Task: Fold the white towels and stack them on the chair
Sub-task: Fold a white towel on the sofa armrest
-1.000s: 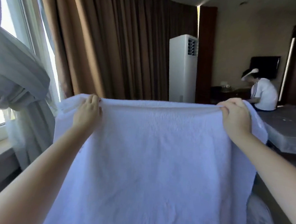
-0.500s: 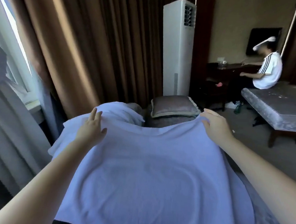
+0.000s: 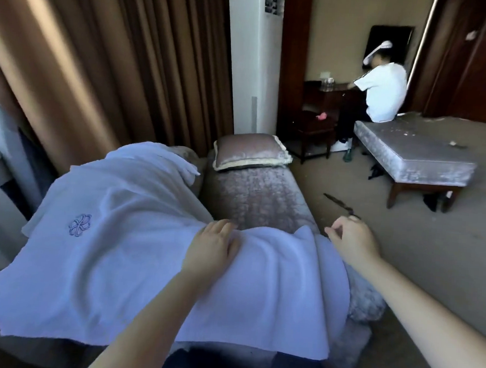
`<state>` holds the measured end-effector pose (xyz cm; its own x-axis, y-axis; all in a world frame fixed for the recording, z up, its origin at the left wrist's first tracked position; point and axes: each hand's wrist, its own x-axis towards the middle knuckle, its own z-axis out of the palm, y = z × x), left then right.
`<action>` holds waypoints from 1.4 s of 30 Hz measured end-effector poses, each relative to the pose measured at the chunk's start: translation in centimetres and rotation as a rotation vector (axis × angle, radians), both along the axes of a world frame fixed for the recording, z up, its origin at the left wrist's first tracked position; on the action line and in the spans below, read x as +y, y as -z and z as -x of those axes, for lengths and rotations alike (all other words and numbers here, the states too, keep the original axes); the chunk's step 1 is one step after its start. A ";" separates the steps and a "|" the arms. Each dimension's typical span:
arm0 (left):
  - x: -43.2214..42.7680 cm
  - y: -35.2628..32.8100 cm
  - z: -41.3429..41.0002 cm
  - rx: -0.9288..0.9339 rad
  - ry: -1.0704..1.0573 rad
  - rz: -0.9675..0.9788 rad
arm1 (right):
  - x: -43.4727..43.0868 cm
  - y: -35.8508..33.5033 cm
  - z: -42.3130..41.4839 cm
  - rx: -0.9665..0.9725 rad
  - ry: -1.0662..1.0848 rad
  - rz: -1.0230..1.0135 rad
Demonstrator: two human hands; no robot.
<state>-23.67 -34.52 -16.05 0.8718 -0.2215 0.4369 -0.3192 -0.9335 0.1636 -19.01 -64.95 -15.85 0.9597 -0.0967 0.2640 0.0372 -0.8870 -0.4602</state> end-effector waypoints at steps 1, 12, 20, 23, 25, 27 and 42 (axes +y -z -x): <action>-0.1 0.2 0.0 -0.040 -0.012 -0.014 | -0.1 0.5 0.8 0.002 0.015 -0.017; -0.2 0.9 -0.1 -0.105 -0.105 -0.055 | 0.6 2.5 3.5 -0.010 0.113 -0.092; -0.1 1.4 -0.3 -0.120 -0.111 -0.052 | -4.3 1.8 5.2 -0.039 0.224 -0.093; -0.2 1.4 -0.4 -0.153 -0.107 -0.054 | -5.5 2.6 6.2 0.001 0.227 -0.069; -0.3 1.5 -0.3 -0.142 -0.099 -0.059 | -5.4 3.1 6.3 0.017 0.240 -0.029; -0.3 1.6 -0.3 -0.137 -0.093 -0.066 | -5.1 2.9 5.9 -0.022 0.251 0.057; -1.1 -2.4 -12.1 -0.144 -0.093 -0.333 | 4.8 -1.8 -10.0 -0.407 -0.068 0.115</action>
<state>-11.59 -35.66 -13.62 0.8298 -0.2950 0.4737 -0.2284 -0.9540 -0.1941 -9.02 -60.13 -14.04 0.7781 0.0151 0.6280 0.2554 -0.9210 -0.2943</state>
